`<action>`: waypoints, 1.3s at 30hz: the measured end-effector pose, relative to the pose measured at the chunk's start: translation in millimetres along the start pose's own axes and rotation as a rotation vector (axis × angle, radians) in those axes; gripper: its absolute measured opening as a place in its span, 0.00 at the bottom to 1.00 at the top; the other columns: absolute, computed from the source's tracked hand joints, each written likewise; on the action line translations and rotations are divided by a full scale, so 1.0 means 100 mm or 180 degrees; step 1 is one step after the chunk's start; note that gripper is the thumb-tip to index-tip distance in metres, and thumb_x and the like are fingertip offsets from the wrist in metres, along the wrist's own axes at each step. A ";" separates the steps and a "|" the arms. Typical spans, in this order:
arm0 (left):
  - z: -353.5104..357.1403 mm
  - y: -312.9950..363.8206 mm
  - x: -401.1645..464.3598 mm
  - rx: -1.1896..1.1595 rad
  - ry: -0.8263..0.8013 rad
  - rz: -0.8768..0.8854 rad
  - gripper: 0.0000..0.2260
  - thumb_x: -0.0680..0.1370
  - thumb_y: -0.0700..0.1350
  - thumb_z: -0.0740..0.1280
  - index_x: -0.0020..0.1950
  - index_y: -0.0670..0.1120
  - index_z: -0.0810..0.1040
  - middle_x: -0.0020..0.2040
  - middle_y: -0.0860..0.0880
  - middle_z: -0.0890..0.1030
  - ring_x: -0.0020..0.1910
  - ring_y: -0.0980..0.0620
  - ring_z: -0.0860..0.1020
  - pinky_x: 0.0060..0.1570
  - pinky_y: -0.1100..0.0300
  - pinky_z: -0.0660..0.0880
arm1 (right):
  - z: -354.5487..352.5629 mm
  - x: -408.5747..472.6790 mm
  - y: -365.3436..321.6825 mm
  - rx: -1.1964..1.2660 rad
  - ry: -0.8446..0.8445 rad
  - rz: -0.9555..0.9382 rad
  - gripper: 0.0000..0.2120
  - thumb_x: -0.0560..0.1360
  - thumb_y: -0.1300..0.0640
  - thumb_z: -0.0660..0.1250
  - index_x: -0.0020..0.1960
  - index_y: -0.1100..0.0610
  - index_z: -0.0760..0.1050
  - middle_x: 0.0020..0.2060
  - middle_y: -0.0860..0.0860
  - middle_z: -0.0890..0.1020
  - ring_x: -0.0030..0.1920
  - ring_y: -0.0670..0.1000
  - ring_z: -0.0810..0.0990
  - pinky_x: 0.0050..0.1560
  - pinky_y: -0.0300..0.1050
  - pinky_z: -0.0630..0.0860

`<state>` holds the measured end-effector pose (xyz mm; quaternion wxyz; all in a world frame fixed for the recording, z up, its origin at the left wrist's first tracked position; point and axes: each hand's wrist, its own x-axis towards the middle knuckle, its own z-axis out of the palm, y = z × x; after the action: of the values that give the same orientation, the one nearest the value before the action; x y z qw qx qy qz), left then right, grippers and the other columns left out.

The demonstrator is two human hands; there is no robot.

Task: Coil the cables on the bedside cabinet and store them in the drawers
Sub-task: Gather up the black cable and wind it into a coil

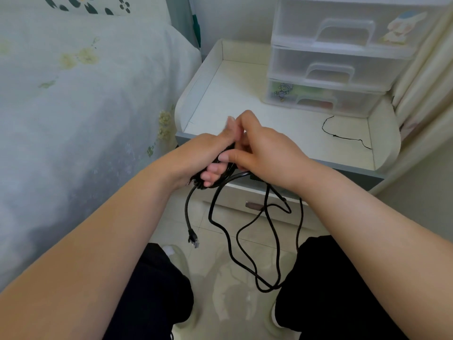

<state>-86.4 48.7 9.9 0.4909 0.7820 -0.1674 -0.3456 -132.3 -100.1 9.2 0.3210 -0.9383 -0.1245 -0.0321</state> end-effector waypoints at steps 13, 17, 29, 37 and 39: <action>-0.25 -0.13 -0.01 0.1818 0.1355 0.0475 0.23 0.65 0.61 0.75 0.42 0.47 0.70 0.40 0.51 0.74 0.38 0.52 0.72 0.35 0.58 0.67 | 0.17 -0.02 0.49 0.0113 -0.1959 0.0558 0.16 0.73 0.62 0.66 0.56 0.50 0.64 0.53 0.46 0.80 0.45 0.41 0.78 0.47 0.41 0.76; -0.42 -0.04 -0.03 0.1337 0.2379 0.0547 0.24 0.67 0.59 0.75 0.48 0.42 0.71 0.40 0.52 0.72 0.42 0.51 0.72 0.37 0.59 0.67 | 0.10 -0.04 0.60 -0.0728 -0.2565 0.1092 0.23 0.72 0.60 0.67 0.63 0.46 0.65 0.55 0.43 0.79 0.51 0.48 0.77 0.55 0.48 0.74; -0.08 -0.05 -0.04 0.1088 0.2044 0.0725 0.20 0.68 0.58 0.75 0.39 0.46 0.69 0.35 0.50 0.74 0.35 0.51 0.73 0.37 0.56 0.69 | 0.32 0.01 0.08 0.0659 -0.0555 0.1252 0.15 0.80 0.50 0.58 0.64 0.55 0.70 0.53 0.48 0.77 0.53 0.48 0.74 0.50 0.40 0.65; -0.30 -0.12 -0.18 0.0513 0.1797 0.0323 0.20 0.69 0.56 0.75 0.43 0.43 0.71 0.28 0.51 0.70 0.23 0.53 0.68 0.25 0.62 0.67 | 0.40 0.19 0.33 0.0301 -0.0442 0.1063 0.16 0.82 0.50 0.51 0.40 0.55 0.70 0.35 0.49 0.77 0.38 0.51 0.76 0.36 0.39 0.68; -0.34 -0.14 -0.20 0.0726 0.1587 0.0280 0.20 0.70 0.56 0.74 0.45 0.42 0.72 0.30 0.50 0.71 0.25 0.53 0.68 0.28 0.61 0.68 | 0.32 0.22 0.37 0.0595 0.0032 0.1087 0.16 0.82 0.51 0.50 0.41 0.55 0.68 0.35 0.51 0.77 0.34 0.49 0.77 0.33 0.35 0.69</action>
<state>-77.5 89.3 14.3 0.4403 0.8851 -0.1131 -0.0997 -102.0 -104.5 -34.7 0.4081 -0.9118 0.0357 0.0298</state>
